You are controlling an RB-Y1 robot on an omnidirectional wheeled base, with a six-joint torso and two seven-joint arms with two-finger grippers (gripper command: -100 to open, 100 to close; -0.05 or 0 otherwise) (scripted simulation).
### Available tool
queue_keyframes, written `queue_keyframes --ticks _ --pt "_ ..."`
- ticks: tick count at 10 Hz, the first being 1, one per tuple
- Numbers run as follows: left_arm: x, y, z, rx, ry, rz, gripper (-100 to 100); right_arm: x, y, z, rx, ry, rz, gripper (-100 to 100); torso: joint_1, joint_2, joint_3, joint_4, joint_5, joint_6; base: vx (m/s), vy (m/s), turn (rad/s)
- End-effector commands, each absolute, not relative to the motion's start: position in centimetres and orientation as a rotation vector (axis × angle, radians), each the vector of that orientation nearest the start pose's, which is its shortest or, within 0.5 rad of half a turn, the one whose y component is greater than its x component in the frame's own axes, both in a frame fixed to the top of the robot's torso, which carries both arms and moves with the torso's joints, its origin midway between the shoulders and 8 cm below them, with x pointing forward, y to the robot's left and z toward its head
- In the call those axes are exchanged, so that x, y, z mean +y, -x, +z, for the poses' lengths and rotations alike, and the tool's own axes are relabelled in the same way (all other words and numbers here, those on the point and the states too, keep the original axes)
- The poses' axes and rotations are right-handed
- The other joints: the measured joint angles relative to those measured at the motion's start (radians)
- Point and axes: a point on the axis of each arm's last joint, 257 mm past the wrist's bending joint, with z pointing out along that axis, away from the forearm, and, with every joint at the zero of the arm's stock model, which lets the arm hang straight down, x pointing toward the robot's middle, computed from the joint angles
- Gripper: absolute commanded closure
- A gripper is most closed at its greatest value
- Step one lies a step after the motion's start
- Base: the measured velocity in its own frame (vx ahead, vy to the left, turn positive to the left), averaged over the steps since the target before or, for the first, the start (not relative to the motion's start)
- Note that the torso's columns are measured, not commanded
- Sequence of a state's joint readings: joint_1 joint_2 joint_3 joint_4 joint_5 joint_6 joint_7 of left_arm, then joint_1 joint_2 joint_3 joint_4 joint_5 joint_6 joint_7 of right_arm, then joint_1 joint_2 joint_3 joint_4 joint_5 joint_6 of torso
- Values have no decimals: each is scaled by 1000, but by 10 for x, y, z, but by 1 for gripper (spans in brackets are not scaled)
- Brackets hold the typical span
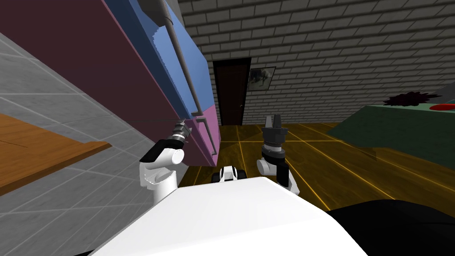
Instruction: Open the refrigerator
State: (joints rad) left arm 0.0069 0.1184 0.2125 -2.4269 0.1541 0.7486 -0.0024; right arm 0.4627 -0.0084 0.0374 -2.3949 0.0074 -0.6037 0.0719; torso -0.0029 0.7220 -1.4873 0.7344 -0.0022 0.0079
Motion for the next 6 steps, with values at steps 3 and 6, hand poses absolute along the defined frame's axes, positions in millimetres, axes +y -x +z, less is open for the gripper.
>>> queue_keyframes --ticks 3,6 --pt "293 -469 28 1082 1181 -1200 -100 -253 -299 101 455 -428 1330 0 -4 -6 -5 1 -3 4 37 -39 18" --pt "287 -462 42 1072 1174 -1221 -100 -253 -299 101 455 -428 1330 0 -6 -7 -6 5 -6 7 19 -8 3"
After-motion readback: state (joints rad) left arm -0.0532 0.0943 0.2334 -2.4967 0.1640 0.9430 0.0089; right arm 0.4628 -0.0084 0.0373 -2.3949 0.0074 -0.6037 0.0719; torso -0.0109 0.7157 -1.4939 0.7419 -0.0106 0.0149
